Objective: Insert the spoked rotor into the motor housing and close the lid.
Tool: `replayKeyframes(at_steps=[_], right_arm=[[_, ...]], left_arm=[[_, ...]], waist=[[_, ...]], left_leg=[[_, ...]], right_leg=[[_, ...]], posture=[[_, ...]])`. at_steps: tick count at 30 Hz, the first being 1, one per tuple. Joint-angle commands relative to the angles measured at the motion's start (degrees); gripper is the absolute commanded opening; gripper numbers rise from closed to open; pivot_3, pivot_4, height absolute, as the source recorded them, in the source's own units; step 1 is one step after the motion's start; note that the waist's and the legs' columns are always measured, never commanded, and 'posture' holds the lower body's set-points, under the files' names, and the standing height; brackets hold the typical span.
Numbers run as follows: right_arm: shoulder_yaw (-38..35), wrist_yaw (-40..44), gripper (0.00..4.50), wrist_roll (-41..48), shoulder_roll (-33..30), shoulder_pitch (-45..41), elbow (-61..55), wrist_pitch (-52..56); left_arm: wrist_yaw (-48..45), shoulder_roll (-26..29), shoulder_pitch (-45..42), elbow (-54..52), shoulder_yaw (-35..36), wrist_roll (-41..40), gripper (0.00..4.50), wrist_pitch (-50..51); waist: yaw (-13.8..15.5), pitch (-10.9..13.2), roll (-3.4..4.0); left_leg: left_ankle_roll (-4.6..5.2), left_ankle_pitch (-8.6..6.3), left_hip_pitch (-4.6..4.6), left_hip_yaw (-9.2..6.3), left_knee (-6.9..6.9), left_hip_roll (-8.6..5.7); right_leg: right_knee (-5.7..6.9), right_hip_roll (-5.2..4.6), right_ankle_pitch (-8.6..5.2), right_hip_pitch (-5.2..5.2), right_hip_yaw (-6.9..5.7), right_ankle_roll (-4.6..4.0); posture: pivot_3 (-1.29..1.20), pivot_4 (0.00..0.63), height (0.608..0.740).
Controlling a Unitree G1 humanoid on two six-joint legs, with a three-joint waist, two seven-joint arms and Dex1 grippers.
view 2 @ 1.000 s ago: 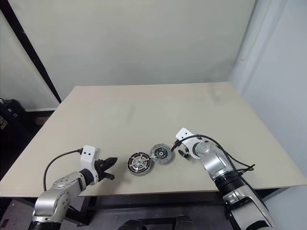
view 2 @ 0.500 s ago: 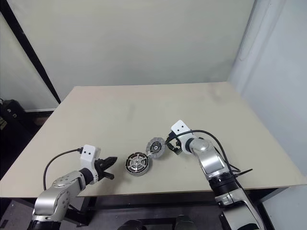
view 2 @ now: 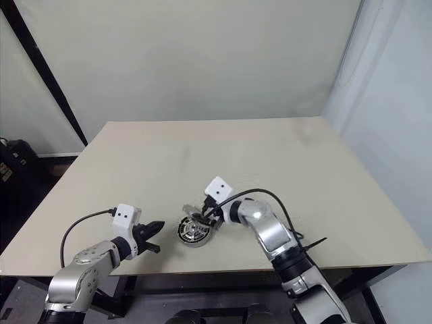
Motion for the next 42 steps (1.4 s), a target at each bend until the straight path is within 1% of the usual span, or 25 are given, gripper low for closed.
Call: replayKeyframes(at_steps=[1, 8, 15, 22, 26, 31, 36, 42], right_arm=[[1.3, 0.0, 4.46, -0.9, 0.7, 0.2, 1.0, -1.7], [3.7, -0.8, 4.46, -3.4, 1.7, -0.1, 5.7, -6.2], [1.1, -0.5, 4.46, -2.4, 2.3, -2.2, 10.1, -8.7], [1.5, 5.2, 4.46, -1.4, 0.6, -4.9, 12.7, -11.2], [1.8, 12.4, 4.46, -0.2, -0.6, -7.4, 16.3, -13.5], [1.4, 18.1, 4.46, 0.7, -0.3, -9.9, 19.9, -14.5], [1.8, 21.4, 4.46, -0.4, 0.4, -12.0, 24.5, -18.8], [1.2, 22.4, 4.46, -1.6, 2.7, -15.9, 33.0, -23.4]], left_arm=[[0.0, 0.6, -0.2, -1.7, 0.8, 0.1, 0.0, -1.0], [0.2, 0.5, 0.3, -2.3, 0.8, 0.1, 0.0, -1.0], [0.3, 0.5, 0.9, -2.7, 0.8, -0.1, 0.0, -0.9], [-0.2, 0.8, 1.7, -2.9, 1.3, -0.3, 0.0, -1.4], [-0.4, 1.4, 2.6, -3.7, 2.2, -0.7, 0.0, -1.3], [-0.2, 2.1, 4.3, -5.6, 3.5, -1.1, 0.0, -0.7], [0.0, 2.3, 5.8, -7.2, 4.5, -1.3, 0.0, -0.2], [0.5, 2.1, 7.6, -9.3, 5.1, -1.6, 0.0, 0.6]], waist=[[0.0, 0.0, 0.0], [0.0, 0.0, 0.02], [0.0, 0.0, 0.03], [0.0, 0.0, 0.04], [0.0, 0.0, 0.06], [-0.1, 0.0, 0.07], [-0.1, 0.1, 0.11], [-0.1, 0.1, 0.12]], left_leg=[[0.0, 0.0, 0.0, 0.0, -0.01, 0.0], [-0.01, 0.0, -0.02, -0.01, -0.02, 0.0], [0.0, 0.0, -0.02, -0.01, -0.01, 0.0], [-0.01, 0.0, -0.02, -0.03, 0.0, -0.01], [0.0, 0.0, -0.01, -0.02, -0.01, -0.01], [0.0, 0.0, 0.0, -0.01, -0.04, 0.0], [-0.01, 0.0, 0.01, -0.03, -0.08, 0.01], [-0.01, 0.0, 0.03, -0.03, -0.06, 0.0]], right_leg=[[0.0, 0.0, 0.0, -0.01, 0.0, 0.0], [0.0, 0.0, 0.0, -0.02, 0.0, 0.0], [0.01, 0.0, 0.0, -0.02, 0.0, 0.0], [0.0, 0.01, 0.0, -0.01, -0.01, 0.0], [0.01, 0.0, 0.0, -0.01, 0.0, 0.0], [0.02, 0.01, 0.01, -0.05, 0.0, 0.0], [0.03, 0.03, 0.03, -0.04, -0.01, -0.02], [0.05, 0.03, 0.05, -0.02, 0.0, -0.08]], posture=[[0.0, 0.0, 0.74], [0.0, 0.0, 0.74], [0.0, 0.0, 0.74], [0.0, 0.0, 0.74], [0.0, 0.0, 0.74], [0.0, 0.0, 0.74], [0.0, 0.0, 0.74], [0.0, 0.0, 0.74]])
